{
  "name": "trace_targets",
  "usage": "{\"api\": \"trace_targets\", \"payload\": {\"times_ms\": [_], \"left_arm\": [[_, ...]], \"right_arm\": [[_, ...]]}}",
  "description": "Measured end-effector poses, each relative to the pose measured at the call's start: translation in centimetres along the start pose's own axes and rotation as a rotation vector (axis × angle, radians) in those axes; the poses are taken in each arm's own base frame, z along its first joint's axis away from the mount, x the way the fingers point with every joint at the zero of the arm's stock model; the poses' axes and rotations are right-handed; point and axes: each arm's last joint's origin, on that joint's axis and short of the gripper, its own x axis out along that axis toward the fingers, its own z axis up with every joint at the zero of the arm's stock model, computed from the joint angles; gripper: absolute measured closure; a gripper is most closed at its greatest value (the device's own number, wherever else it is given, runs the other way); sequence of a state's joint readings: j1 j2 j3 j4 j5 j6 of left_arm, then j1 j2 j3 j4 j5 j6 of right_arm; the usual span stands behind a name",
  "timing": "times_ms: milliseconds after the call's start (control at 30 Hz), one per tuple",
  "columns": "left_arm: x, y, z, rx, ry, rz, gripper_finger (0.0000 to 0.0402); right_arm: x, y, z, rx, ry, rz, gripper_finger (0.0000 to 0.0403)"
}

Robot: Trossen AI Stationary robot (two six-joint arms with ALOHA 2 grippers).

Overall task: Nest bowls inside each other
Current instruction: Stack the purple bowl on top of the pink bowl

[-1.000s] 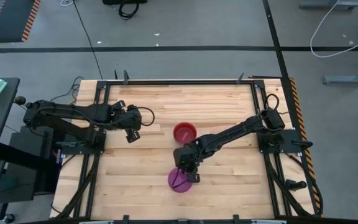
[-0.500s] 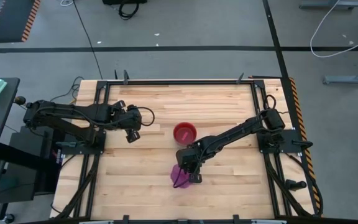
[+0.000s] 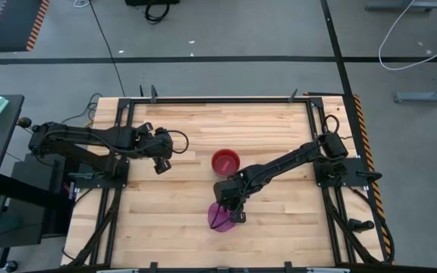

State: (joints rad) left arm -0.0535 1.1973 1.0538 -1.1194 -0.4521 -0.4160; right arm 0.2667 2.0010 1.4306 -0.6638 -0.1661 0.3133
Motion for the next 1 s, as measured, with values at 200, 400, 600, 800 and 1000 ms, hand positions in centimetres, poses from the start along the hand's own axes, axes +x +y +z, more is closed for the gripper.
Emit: {"api": "trace_targets", "payload": {"times_ms": [200,400,600,800,1000], "left_arm": [[0.0,0.0,0.0,-0.001,0.0,0.0,0.038],[0.0,0.0,0.0,-0.001,0.0,0.0,0.0387],[0.0,0.0,0.0,-0.001,0.0,0.0,0.0381],[0.0,0.0,0.0,-0.001,0.0,0.0,0.0378],[0.0,0.0,0.0,-0.001,0.0,0.0,0.0387]], "right_arm": [[0.0,0.0,-0.1,-0.018,0.012,-0.004,0.0311],[-0.2,-0.3,0.0,-0.036,0.012,-0.006,0.0311],[-0.3,-0.7,0.0,-0.034,0.017,-0.011,0.0311],[-0.4,-1.2,0.1,-0.025,0.015,-0.015,0.0311],[-1.5,-1.6,1.1,-0.035,0.004,-0.02,0.0311]]}}
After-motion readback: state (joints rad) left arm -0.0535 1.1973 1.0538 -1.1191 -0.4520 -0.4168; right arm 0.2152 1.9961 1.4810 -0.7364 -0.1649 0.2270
